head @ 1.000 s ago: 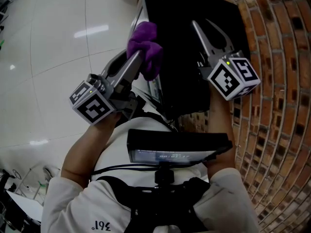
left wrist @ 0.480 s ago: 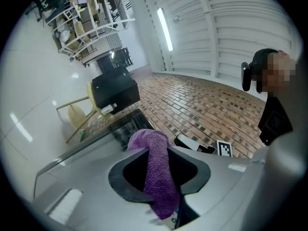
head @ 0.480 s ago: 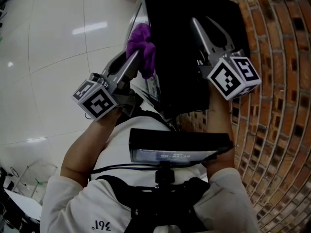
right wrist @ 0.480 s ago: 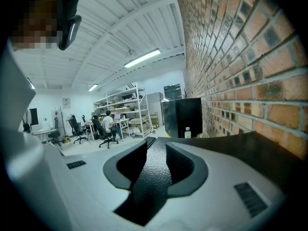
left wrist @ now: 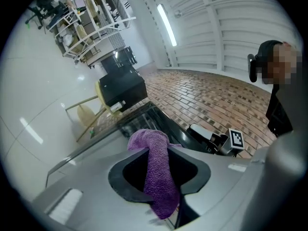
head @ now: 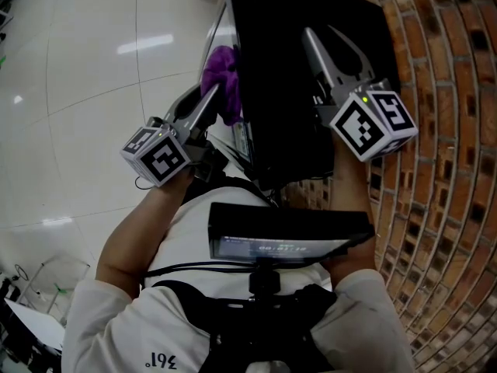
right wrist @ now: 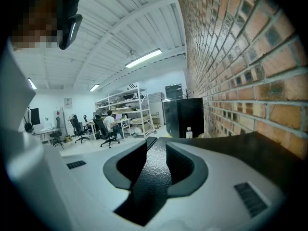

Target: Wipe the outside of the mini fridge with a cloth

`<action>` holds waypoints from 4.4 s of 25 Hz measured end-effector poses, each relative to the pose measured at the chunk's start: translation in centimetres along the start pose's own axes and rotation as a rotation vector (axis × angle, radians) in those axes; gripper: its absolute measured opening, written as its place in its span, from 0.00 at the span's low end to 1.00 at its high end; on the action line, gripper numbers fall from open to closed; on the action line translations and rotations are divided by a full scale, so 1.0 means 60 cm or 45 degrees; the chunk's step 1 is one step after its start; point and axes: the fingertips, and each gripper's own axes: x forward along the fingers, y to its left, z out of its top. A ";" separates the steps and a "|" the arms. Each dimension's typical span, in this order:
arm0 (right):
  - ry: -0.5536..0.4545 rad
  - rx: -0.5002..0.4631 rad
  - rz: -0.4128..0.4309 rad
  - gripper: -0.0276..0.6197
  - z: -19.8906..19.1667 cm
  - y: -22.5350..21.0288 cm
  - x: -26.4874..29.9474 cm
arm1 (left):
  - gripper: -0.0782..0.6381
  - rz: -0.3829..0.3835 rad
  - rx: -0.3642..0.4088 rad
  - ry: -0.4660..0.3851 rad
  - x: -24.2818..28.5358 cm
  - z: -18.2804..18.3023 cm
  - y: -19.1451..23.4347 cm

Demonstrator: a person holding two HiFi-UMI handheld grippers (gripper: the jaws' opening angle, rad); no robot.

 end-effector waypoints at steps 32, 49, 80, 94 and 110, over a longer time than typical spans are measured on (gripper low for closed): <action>0.012 -0.016 0.053 0.22 -0.001 0.008 -0.001 | 0.26 0.214 0.038 0.110 -0.002 -0.100 0.157; 0.018 -0.019 0.055 0.22 -0.002 0.011 0.001 | 0.26 0.349 0.079 0.277 -0.010 -0.178 0.266; 0.022 -0.021 0.056 0.22 0.001 0.015 0.001 | 0.26 0.593 0.190 0.632 -0.008 -0.296 0.446; 0.023 -0.020 0.057 0.22 0.000 0.015 0.000 | 0.26 0.686 0.217 0.607 -0.023 -0.257 0.475; 0.013 -0.019 0.097 0.22 0.002 0.018 0.007 | 0.26 0.329 0.112 0.021 -0.076 -0.079 0.169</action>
